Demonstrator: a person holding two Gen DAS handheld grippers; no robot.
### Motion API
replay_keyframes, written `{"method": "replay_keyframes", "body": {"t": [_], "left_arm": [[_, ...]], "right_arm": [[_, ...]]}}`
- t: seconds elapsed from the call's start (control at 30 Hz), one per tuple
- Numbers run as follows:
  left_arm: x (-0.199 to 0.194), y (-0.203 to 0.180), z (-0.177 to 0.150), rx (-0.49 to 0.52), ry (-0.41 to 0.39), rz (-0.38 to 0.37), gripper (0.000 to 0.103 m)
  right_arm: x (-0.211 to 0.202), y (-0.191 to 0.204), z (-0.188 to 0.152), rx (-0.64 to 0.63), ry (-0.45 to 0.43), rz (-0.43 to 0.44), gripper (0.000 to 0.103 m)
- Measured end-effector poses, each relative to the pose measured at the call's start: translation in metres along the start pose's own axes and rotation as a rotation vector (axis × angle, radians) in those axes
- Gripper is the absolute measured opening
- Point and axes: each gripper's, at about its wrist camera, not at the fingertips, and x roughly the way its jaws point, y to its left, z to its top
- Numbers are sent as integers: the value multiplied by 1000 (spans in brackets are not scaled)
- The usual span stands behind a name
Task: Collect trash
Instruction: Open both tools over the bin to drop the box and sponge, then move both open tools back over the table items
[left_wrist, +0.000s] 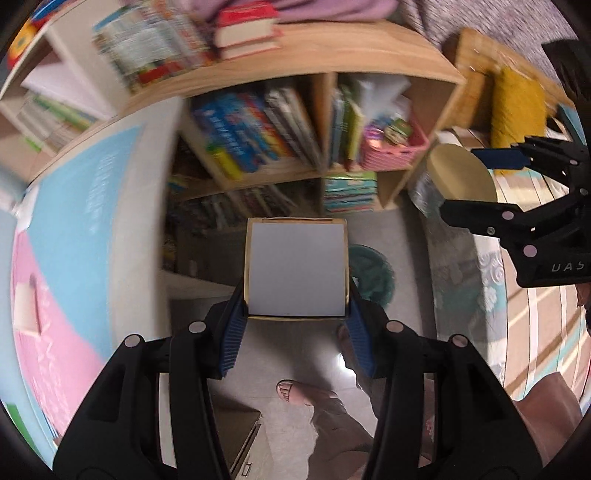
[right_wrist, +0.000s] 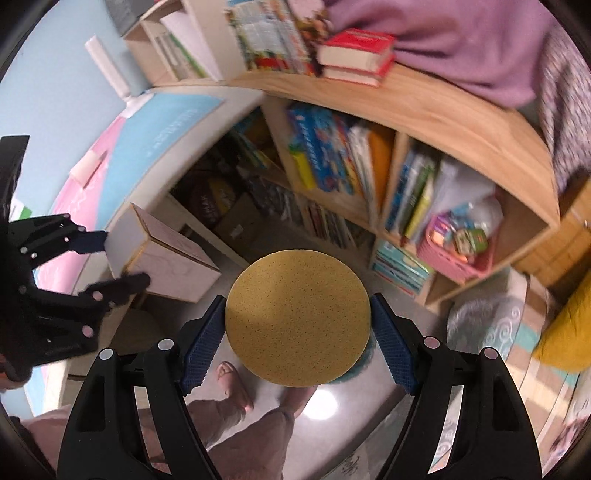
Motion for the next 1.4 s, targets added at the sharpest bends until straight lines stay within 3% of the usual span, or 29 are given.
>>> {"method": "replay_keyframes", "body": {"t": [0.47,0.93,1.0,1.03,1.07,1.4], "left_arm": [[45,-79,18,187,92,-83,47],[71,-99,30,260,153,-133,48],[76,-104,30,278,165,-124,63],[77,-105,32,279,160,-117,76],[77,-105,33,287,158,-114,80],[80,-94,41,273,161,-104,90]], "right_arm": [[-1,-61,-48,129,44,-19,77],[13,-77,-59,212,74,3,78],[15,-79,-59,212,78,1,79],[16,-81,-59,215,83,4,81],[16,-83,-59,222,82,2,87],[10,-102,-55,286,61,15,90]]}}
